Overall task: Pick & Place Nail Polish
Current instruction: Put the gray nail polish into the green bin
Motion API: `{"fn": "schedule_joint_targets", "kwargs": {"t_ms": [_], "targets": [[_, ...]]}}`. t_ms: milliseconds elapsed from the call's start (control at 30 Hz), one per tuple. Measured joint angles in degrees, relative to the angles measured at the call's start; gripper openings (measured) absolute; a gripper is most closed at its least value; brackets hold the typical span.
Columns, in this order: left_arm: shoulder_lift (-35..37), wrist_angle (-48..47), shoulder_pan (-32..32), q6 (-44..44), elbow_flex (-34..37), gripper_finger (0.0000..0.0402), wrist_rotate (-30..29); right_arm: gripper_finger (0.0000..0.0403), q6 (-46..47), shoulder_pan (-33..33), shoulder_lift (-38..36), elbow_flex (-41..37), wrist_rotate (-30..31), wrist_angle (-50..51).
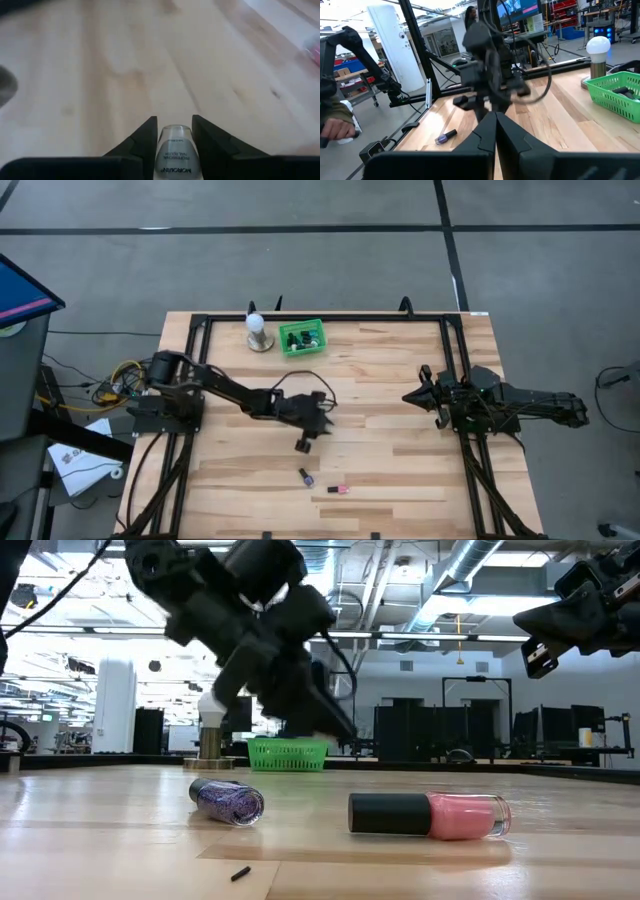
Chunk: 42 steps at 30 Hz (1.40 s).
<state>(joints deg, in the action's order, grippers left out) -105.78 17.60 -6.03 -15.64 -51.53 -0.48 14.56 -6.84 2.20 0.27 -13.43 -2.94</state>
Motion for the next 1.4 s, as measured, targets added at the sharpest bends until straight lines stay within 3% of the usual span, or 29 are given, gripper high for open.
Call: {"fn": "schedule_joint_targets", "kwargs": {"t_ms": [267, 567, 767, 1233, 1400], "targets": [[8.9, 0.6, 8.9, 0.0, -0.1, 0.0100, -12.6, 0.0000, 0.0, 0.0, 0.0, 0.0, 0.0, 0.0], [12.1, 1.4, 25.2, -0.2, -0.2, 0.0100, -13.0, 0.0000, 0.0, 0.0, 0.0, 0.0, 0.0, 0.0], [10.9, 1.2, 32.2, 2.9, -0.2, 0.0100, -9.1, 0.0000, 0.0, 0.0, 0.0, 0.0, 0.0, 0.0], [4.8, 0.9, 34.5, 7.6, -0.2, 0.0100, -7.0, 0.0000, 0.0, 0.0, 0.0, 0.0, 0.0, 0.0], [2.0, 0.8, 34.4, 8.8, -0.2, 0.0100, -9.6, 0.0000, 0.0, 0.0, 0.0, 0.0, 0.0, 0.0]]}}
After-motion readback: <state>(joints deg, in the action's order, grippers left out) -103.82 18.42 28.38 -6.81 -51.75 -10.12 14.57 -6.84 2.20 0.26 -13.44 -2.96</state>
